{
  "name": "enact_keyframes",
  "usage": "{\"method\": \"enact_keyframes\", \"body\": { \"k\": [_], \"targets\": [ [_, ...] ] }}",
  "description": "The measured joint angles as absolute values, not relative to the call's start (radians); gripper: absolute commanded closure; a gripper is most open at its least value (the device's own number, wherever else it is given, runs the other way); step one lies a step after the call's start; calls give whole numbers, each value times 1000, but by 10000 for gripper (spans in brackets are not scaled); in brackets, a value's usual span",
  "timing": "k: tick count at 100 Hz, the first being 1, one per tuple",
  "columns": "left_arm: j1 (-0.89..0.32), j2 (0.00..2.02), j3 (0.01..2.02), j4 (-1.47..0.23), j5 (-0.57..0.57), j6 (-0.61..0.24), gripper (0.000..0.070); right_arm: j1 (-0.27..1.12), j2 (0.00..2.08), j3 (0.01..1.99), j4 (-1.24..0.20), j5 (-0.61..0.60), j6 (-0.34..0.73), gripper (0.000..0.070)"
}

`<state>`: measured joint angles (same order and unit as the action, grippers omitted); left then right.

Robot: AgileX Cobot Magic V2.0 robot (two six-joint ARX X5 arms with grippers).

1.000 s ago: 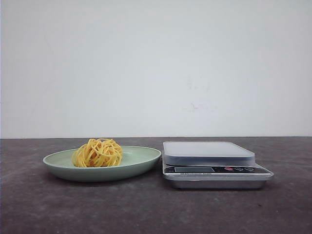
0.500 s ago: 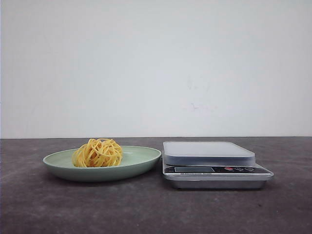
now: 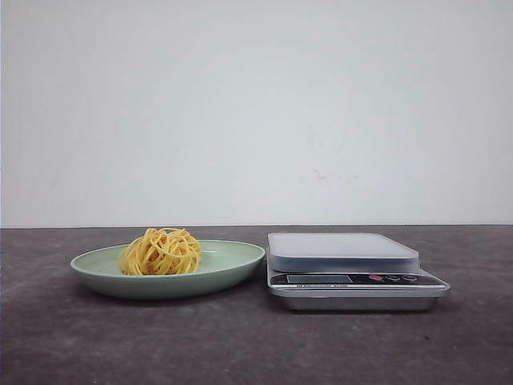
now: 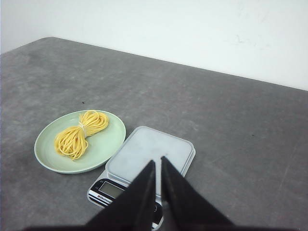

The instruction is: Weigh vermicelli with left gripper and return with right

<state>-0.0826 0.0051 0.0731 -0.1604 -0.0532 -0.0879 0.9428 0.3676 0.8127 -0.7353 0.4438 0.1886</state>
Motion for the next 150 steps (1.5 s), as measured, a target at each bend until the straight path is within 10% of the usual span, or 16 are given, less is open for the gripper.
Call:
{"method": "enact_keyframes", "body": {
  "k": [150],
  "targets": [
    [-80, 5, 32, -183, 15, -40, 688, 929, 360, 813, -735, 445, 181, 691]
  ]
}}
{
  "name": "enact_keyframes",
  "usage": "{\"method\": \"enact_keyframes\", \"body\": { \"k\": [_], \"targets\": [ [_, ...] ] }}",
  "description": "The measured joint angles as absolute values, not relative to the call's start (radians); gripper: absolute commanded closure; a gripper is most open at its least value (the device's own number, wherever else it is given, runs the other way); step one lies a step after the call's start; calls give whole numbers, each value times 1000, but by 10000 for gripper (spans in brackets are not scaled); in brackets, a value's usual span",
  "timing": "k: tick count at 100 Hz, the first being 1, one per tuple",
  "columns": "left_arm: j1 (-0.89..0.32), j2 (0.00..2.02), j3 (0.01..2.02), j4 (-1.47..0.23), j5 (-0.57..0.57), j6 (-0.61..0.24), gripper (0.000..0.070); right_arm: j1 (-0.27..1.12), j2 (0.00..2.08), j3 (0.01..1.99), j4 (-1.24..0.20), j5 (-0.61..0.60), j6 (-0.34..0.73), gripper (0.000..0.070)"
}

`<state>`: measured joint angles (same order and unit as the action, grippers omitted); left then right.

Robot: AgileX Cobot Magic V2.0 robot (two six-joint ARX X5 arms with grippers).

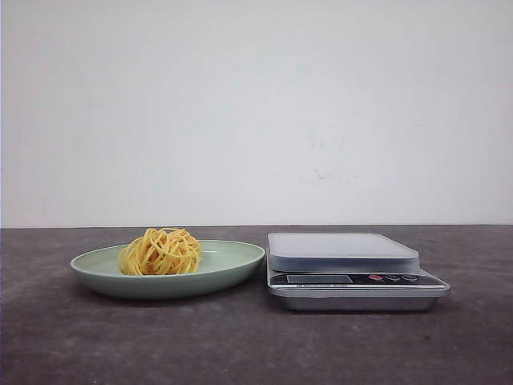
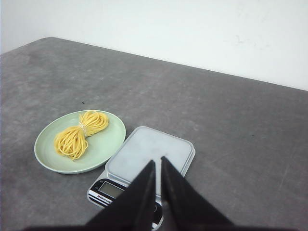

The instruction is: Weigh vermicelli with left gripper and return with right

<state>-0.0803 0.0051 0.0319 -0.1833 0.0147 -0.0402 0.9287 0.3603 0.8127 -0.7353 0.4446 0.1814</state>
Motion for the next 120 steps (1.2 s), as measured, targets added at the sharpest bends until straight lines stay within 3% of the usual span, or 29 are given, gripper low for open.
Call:
{"method": "enact_keyframes", "body": {
  "k": [9, 23, 41, 53, 88, 107, 120],
  "targets": [
    [-81, 5, 32, -183, 14, -40, 688, 829, 344, 813, -735, 423, 162, 691],
    [-80, 5, 32, -183, 15, -40, 688, 564, 313, 776, -703, 300, 154, 691],
    [-81, 5, 32, -183, 15, -40, 688, 203, 219, 603, -547, 142, 135, 691],
    [-80, 5, 32, -183, 15, -40, 688, 50, 126, 467, -480, 96, 130, 691],
    [-80, 5, 32, -183, 15, -40, 688, -16, 4, 115, -324, 78, 127, 691],
    [-80, 5, 32, -183, 15, -40, 688, -16, 6, 25, -188, 75, 128, 691],
    [-80, 5, 32, -183, 15, -40, 688, -16, 6, 22, -182, 71, 127, 691]
  ]
}}
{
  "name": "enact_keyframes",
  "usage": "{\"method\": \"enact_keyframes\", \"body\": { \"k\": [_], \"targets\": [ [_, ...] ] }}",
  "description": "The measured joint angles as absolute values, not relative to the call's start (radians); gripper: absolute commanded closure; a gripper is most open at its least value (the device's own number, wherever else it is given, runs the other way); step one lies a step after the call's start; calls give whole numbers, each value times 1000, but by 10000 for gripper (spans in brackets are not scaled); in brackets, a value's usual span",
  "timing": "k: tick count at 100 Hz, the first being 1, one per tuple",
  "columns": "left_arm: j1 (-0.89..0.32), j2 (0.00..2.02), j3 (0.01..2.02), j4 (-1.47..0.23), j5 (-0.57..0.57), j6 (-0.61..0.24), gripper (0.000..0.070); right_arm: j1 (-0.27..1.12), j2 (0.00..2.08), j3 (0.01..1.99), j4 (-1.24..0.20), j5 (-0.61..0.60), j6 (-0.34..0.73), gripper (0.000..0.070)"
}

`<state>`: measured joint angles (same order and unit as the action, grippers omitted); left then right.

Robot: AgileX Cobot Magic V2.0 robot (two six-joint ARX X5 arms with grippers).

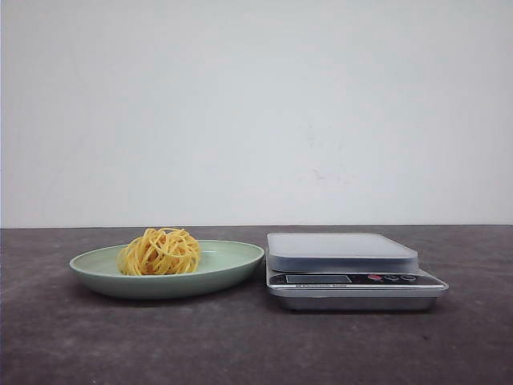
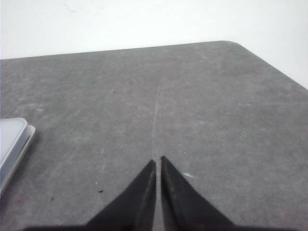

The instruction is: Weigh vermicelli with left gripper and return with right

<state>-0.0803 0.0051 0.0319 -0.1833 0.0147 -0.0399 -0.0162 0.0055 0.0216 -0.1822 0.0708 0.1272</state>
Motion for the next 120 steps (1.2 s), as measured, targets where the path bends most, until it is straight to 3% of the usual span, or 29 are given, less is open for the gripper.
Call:
{"method": "enact_keyframes", "body": {
  "k": [120],
  "targets": [
    [-80, 5, 32, -183, 15, -40, 688, -16, 6, 17, -168, 52, 83, 691]
  ]
}}
